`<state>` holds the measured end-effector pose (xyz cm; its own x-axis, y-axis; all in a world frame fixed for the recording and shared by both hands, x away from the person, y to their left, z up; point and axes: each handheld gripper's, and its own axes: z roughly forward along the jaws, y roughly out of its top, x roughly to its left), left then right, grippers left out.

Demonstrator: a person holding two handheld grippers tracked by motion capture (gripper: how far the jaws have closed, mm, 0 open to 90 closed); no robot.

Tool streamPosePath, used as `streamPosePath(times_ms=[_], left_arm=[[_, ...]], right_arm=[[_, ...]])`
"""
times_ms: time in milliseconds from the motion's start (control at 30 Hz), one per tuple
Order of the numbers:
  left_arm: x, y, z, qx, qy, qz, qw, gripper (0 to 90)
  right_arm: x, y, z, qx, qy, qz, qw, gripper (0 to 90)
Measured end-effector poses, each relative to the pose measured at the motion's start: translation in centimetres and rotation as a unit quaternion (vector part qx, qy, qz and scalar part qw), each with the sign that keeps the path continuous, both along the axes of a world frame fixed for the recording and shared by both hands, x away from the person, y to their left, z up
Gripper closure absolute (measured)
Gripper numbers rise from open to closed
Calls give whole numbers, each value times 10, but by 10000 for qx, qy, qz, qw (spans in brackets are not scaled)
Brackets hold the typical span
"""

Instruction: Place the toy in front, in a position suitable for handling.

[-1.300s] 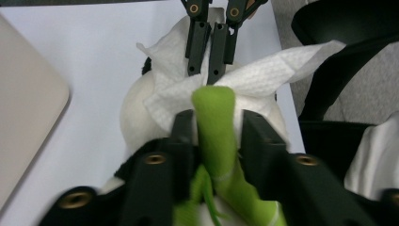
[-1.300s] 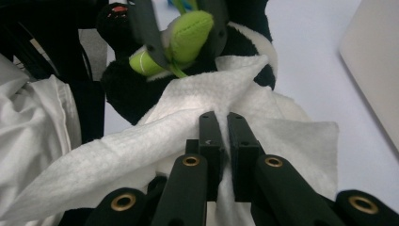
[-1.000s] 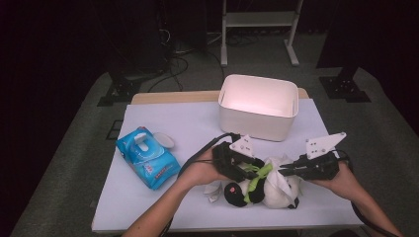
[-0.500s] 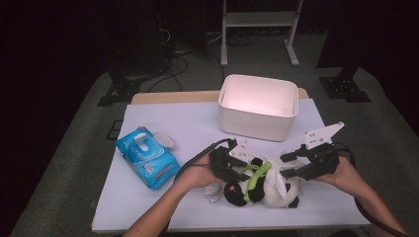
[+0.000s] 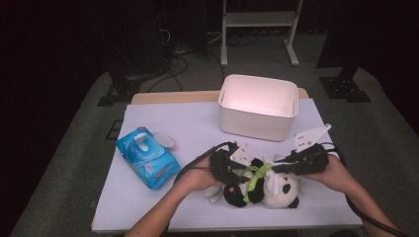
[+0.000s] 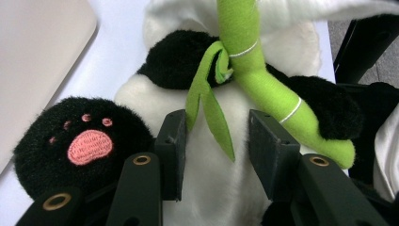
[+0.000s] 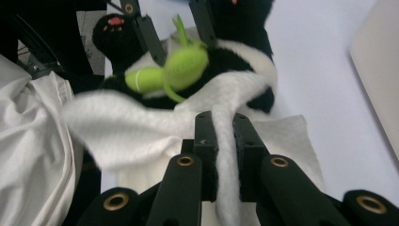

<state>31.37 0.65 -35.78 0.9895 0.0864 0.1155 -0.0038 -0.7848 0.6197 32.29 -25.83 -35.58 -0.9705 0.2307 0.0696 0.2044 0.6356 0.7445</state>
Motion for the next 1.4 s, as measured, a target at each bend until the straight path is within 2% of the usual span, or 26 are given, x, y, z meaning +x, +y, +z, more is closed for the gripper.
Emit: streamPosePath(times_ms=[67, 167, 200, 233, 333, 500, 533, 633, 667, 800, 900, 1100, 1133, 1167, 1200, 1300, 1333, 1367, 1400], left_arm=[[1, 1, 0, -4, 30, 11, 10000, 577], [1, 2, -1, -51, 61, 9, 10000, 577], [1, 3, -1, -60, 67, 1, 10000, 577], [1, 2, -2, -48, 75, -23, 10000, 577], [1, 1, -2, -45, 93, -8, 9999, 577], [0, -1, 0, 86, 53, -90, 9999, 582], [-2, -1, 0, 103, 55, -116, 9999, 582], [-4, 0, 0, 101, 33, -136, 9999, 582], [-5, 1, 0, 94, 30, -132, 9999, 582], [-6, 2, -1, 51, 15, -141, 9999, 582], [-6, 3, -1, 38, 22, -147, 9999, 587], [-6, 3, -1, 40, 28, -134, 9999, 588], [-6, 3, -2, 27, 40, -127, 9999, 588], [-6, 3, -2, 19, 49, -124, 9999, 588], [-6, 3, -2, 13, 56, -130, 9999, 588], [-5, 3, -2, -8, 77, -124, 9999, 588], [-5, 3, -2, -8, 77, -124, 9999, 588], [-5, 3, -2, 1, 74, -123, 9999, 588], [-4, 3, -2, 25, 68, -138, 9999, 588]], right_arm=[[-1, -5, 0, -6, 15, -40, 10000, 823], [-3, -24, -5, -192, 39, -325, 9993, 827], [-3, -29, -8, -217, 109, -374, 9990, 827], [-3, -42, -15, -216, 199, -525, 9982, 827], [-3, -48, -18, -170, 249, -590, 9978, 827], [1, -36, -13, -126, 148, -482, 9986, 827], [5, -25, -9, -155, 59, -400, 9991, 828], [9, -17, -6, -72, 59, -298, 9995, 828], [13, -5, -4, -107, -21, -161, 9998, 828], [16, 6, -2, -121, -63, -89, 9999, 828], [18, 4, -2, -130, -70, -89, 9999, 828], [14, -18, -9, -79, -7, -386, 9992, 829], [11, -31, -15, -45, 71, -532, 9985, 829], [11, -31, -15, -45, 71, -532, 9985, 829], [9, -43, -22, -16, 130, -677, 9976, 829], [5, -59, -33, -8, 212, -879, 9959, 829], [5, -59, -33, -8, 212, -879, 9959, 829], [3, -69, -42, -37, 305, -1001, 9945, 829], [3, -71, -45, -14, 332, -1021, 9942, 829]])
